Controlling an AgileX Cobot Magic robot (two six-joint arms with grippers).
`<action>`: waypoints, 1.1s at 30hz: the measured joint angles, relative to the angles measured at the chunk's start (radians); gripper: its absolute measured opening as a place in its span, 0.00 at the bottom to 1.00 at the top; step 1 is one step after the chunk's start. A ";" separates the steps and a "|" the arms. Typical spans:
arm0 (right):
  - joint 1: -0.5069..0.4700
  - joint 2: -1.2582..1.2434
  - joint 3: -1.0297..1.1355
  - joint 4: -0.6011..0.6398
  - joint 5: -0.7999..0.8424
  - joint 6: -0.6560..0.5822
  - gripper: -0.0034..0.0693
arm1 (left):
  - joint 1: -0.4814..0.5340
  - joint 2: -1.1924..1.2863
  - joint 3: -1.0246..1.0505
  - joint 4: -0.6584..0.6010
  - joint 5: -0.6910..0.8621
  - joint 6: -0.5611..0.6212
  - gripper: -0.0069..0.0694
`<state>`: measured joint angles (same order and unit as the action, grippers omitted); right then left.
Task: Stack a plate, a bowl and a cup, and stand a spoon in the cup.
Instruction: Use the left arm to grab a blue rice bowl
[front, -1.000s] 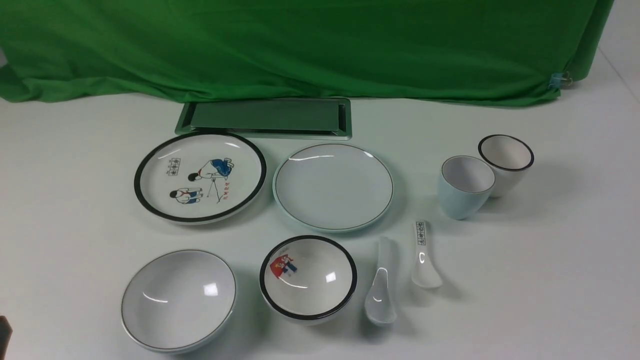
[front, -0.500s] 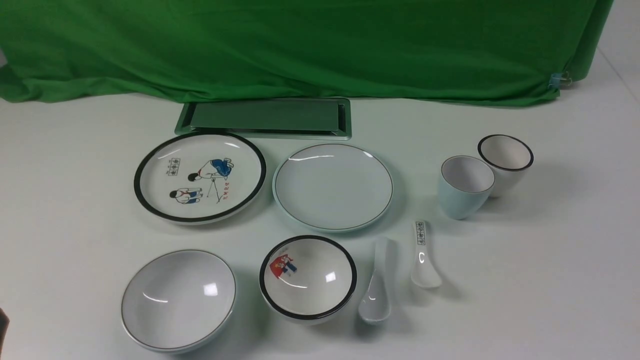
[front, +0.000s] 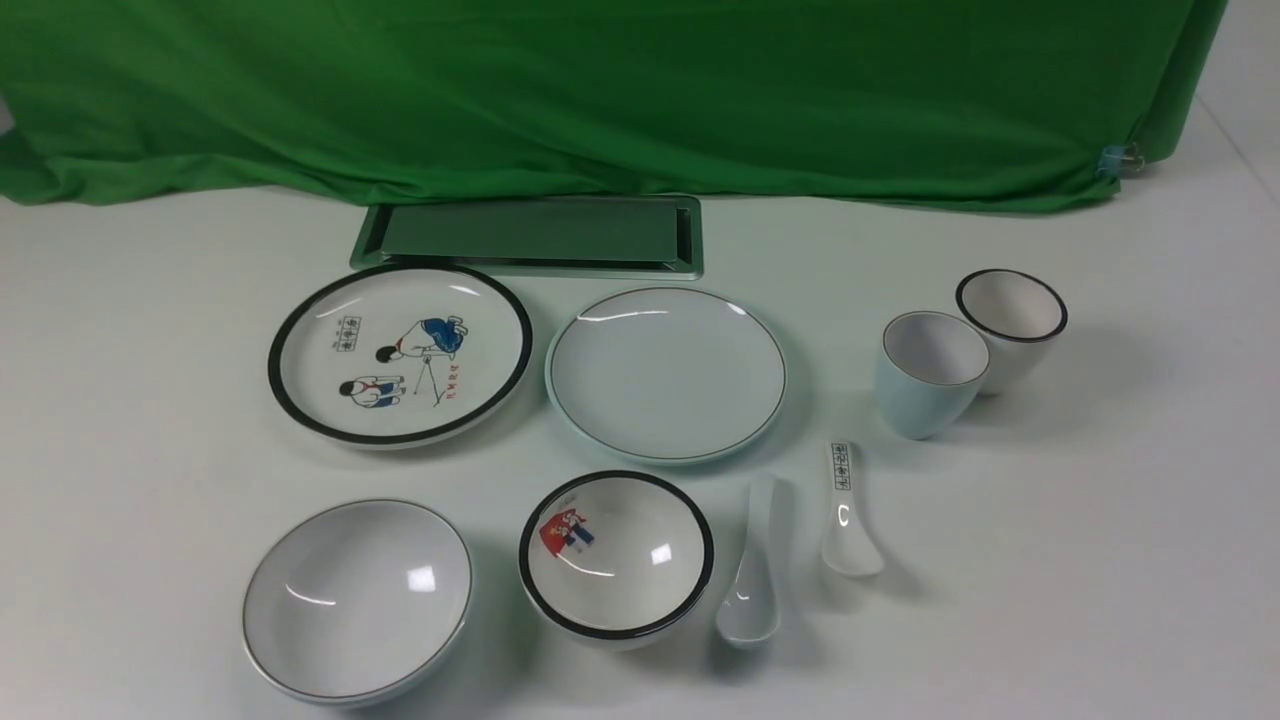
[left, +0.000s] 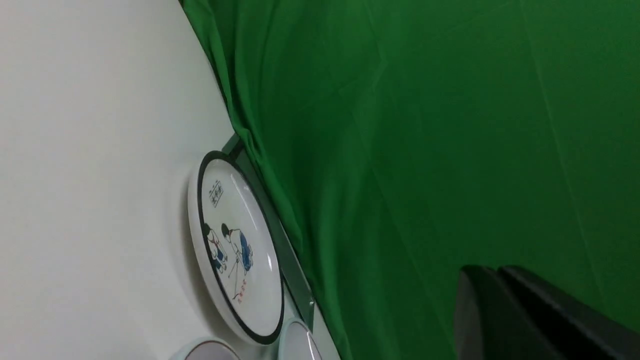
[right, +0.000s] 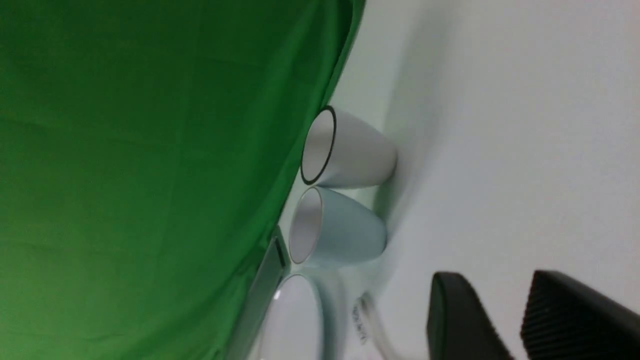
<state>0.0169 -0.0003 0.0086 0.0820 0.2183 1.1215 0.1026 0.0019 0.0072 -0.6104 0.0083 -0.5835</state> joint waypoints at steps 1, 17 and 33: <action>0.000 0.000 0.000 -0.003 0.000 -0.046 0.38 | 0.000 0.000 -0.002 0.012 -0.008 -0.002 0.05; 0.194 0.357 -0.309 -0.009 -0.080 -0.869 0.07 | 0.000 0.549 -0.745 0.391 0.807 0.661 0.05; 0.259 0.997 -0.850 0.026 0.577 -1.345 0.07 | -0.200 1.254 -0.924 0.540 0.985 0.670 0.28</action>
<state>0.2755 0.9972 -0.8416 0.1083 0.7950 -0.2236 -0.0977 1.2559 -0.9165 -0.0700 0.9930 0.0865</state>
